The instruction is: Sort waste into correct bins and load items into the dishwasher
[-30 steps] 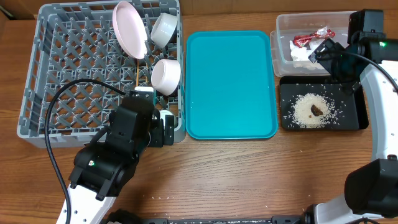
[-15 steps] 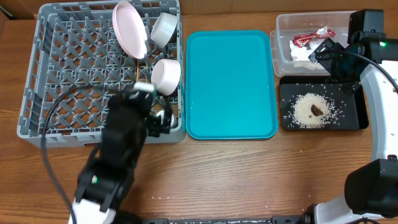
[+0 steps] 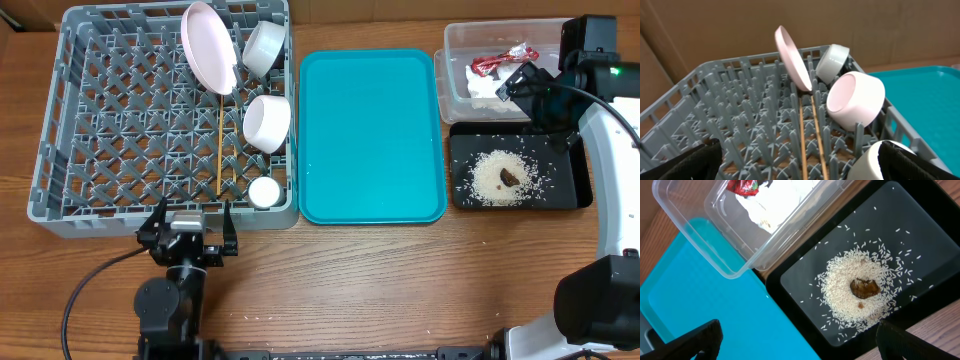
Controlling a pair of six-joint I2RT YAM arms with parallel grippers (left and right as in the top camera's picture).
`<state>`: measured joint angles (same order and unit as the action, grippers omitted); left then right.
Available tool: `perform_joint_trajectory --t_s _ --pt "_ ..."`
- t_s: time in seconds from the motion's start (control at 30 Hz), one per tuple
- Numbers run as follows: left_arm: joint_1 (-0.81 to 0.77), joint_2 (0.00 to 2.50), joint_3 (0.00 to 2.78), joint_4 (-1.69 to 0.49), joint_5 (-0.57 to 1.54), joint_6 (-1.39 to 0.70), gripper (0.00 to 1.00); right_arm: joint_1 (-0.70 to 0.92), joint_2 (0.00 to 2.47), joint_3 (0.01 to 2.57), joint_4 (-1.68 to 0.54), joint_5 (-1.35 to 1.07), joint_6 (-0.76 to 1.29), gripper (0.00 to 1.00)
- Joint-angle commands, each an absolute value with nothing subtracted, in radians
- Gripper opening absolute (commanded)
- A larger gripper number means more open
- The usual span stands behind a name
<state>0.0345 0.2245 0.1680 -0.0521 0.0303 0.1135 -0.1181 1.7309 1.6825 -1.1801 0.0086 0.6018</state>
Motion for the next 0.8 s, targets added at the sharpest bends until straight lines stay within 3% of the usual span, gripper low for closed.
perform_joint_trajectory --t_s 0.0,0.2,0.77 --pt "0.091 0.108 0.087 -0.044 0.101 0.136 1.0 -0.12 1.728 1.688 -1.177 0.025 0.599 1.0" --pt "0.102 0.003 0.004 -0.07 0.083 0.157 1.0 -0.12 1.728 1.688 -1.177 0.025 0.599 1.0" --pt "0.104 0.004 0.005 -0.071 0.079 0.157 1.0 -0.12 1.728 1.688 -1.177 0.025 0.599 1.0"
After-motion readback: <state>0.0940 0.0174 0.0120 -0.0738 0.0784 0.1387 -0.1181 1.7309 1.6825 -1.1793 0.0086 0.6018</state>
